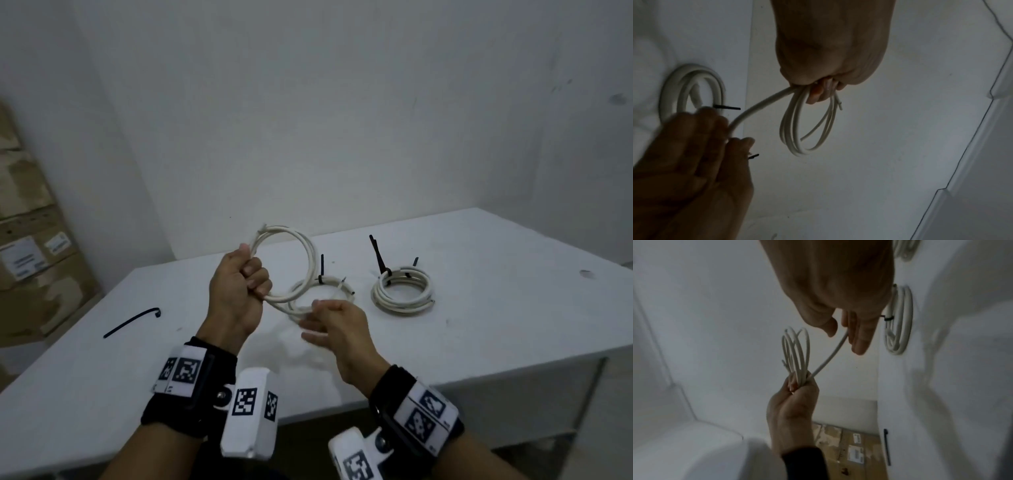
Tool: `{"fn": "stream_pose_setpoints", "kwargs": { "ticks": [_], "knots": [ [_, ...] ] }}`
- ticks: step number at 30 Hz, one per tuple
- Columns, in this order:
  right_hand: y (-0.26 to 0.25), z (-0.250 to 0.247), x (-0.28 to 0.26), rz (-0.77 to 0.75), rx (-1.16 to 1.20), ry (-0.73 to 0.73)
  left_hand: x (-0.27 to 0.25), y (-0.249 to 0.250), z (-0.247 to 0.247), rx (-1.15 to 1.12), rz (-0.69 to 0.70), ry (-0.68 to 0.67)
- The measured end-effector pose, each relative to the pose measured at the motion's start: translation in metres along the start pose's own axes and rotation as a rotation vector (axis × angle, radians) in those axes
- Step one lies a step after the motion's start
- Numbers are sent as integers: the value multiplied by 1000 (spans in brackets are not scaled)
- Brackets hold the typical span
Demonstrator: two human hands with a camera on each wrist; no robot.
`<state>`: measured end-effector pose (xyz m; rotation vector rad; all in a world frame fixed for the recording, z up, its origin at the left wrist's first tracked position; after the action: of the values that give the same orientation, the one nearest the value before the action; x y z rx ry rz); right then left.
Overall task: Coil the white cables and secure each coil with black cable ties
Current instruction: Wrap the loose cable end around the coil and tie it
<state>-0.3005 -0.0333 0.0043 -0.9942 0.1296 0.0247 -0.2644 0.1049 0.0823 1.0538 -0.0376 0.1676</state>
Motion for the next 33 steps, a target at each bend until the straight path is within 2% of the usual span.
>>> {"fn": "stream_pose_setpoints", "kwargs": {
  "ticks": [3,5,8,10,14,19,24,26,30,33],
  "knots": [
    [-5,3,13,-15,259,87,-5,-6,-1,-4,-25,-5],
    [-5,6,19,14,204,64,-6,-8,-2,19,-15,4],
    [2,7,21,51,-42,-53,-6,-5,-6,59,14,42],
    [4,5,20,28,-99,-131,-4,-5,-11,90,24,86],
    [-4,0,21,-47,-73,-239,-1,-11,-20,131,4,155],
    [-11,2,24,-113,-16,-269,-4,-24,-18,161,-24,136],
    [-16,1,26,-25,11,-221,-7,-27,-19,226,-15,163],
    [-18,1,24,-28,-114,-210,-8,-28,-19,257,-21,164],
    [-29,6,24,-306,-588,-220,-13,-36,-17,321,-59,126],
    [-37,6,29,-429,-727,-198,-16,-39,-17,348,-91,98]
  ]
}}
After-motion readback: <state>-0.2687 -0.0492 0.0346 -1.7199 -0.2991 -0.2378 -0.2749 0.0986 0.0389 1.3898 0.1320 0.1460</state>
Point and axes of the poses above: each hand's wrist, its own x-axis towards the middle knuckle, its own z-axis out of the palm, y = z × x, the point moved 5 cm from there along x, towards the middle knuckle, and after that the axes turned 7 degrees about x, right-handed, at the moved point
